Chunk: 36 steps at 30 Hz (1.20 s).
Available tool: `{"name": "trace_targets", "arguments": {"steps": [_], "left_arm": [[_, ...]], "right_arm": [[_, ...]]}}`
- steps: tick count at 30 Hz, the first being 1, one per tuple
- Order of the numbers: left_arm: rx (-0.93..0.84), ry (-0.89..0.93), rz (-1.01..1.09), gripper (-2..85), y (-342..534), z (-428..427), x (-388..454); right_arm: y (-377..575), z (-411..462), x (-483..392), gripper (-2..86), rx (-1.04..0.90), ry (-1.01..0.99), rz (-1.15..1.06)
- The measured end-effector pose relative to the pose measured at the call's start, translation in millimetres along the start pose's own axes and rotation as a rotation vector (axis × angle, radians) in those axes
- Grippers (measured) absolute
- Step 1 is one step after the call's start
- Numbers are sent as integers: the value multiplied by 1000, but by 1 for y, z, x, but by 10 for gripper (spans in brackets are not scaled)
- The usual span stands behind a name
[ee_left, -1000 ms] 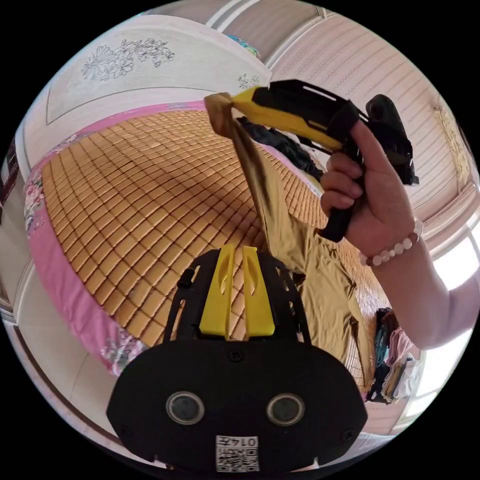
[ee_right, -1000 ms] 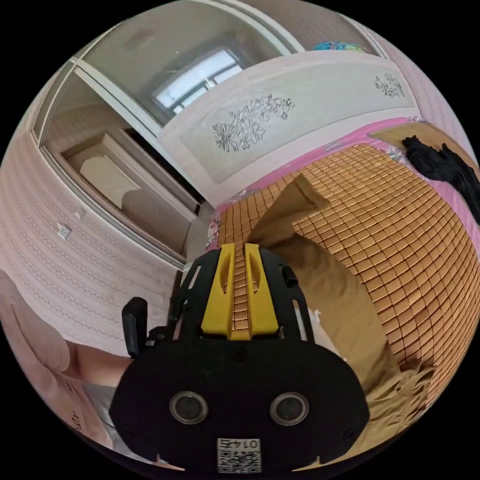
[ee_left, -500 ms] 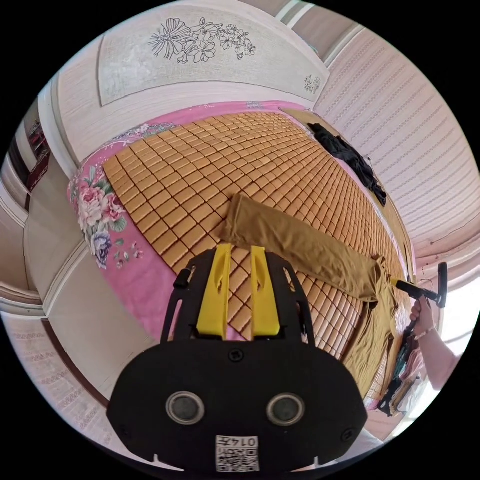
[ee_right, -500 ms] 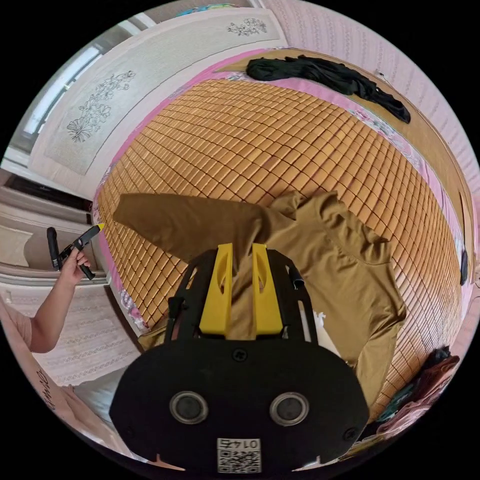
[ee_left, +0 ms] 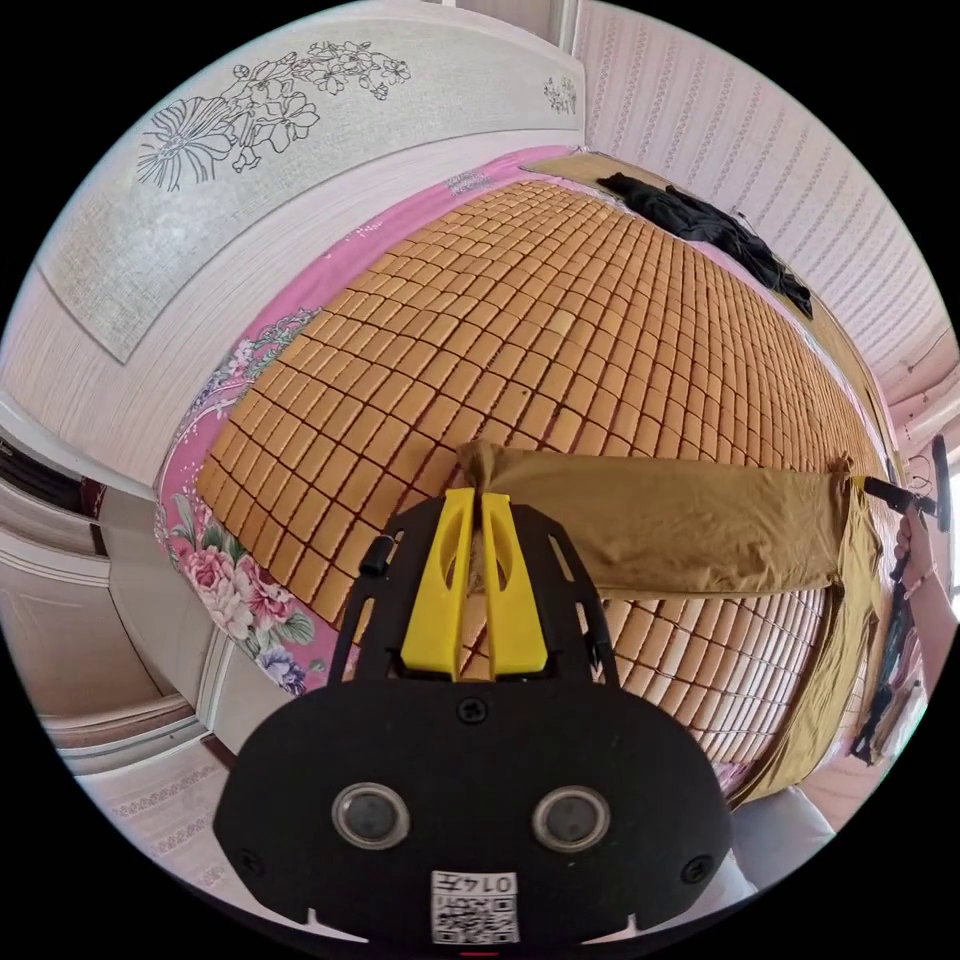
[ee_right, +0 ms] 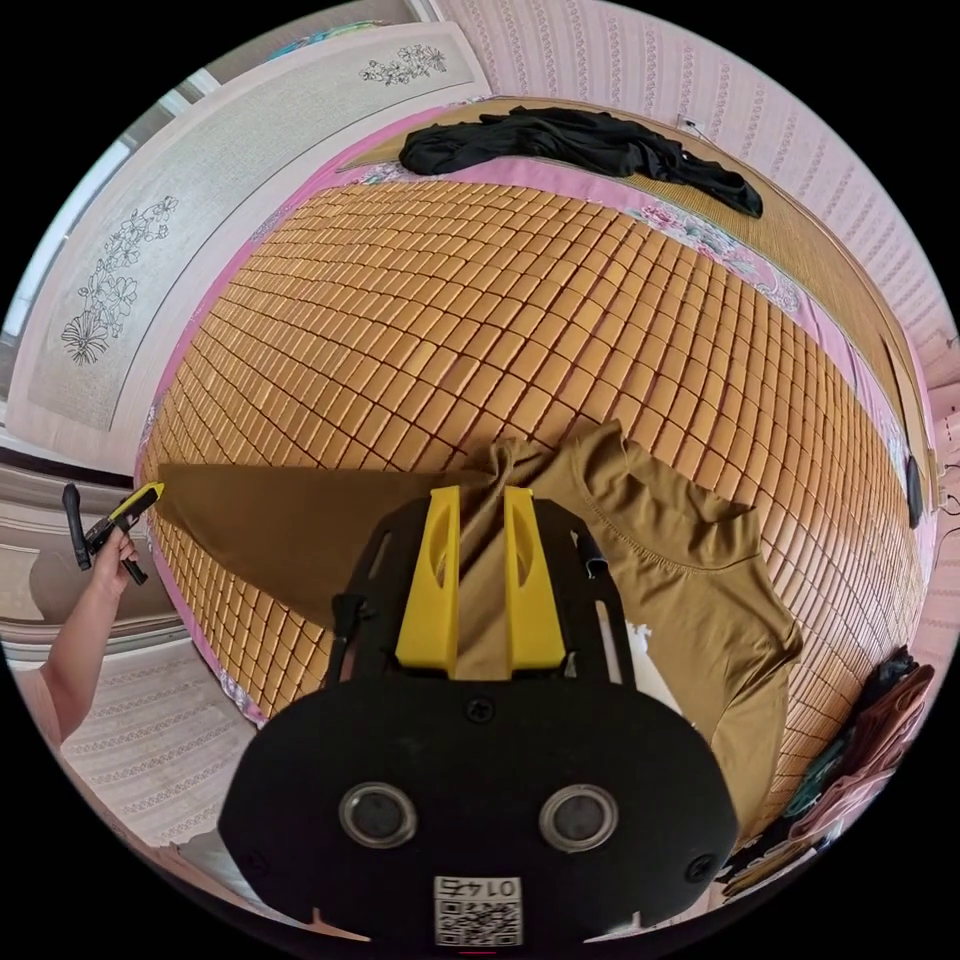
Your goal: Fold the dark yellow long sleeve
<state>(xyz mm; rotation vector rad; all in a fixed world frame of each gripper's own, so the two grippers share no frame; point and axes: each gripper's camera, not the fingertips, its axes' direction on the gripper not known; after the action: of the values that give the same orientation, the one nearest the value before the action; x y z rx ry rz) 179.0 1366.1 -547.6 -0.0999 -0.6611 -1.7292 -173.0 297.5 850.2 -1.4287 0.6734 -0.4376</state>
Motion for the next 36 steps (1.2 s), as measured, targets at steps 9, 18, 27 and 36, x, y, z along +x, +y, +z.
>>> {"name": "trace_targets", "arguments": {"steps": [9, 18, 27, 36], "left_arm": [[36, -58, -28, -10, -6, -7, -29], [-5, -91, -68, 2, -23, 14, -28], [286, 125, -136, 43, 44, -88, -3], [-72, 371, 343, 64, 209, -58, 205]], "right_arm": [[-37, 21, -33, 65, -49, 92, -41], [-55, 21, -33, 58, -75, 48, -20], [-2, -47, -52, 60, 120, -53, -98], [67, 41, -118, 40, -116, -87, -217]]}}
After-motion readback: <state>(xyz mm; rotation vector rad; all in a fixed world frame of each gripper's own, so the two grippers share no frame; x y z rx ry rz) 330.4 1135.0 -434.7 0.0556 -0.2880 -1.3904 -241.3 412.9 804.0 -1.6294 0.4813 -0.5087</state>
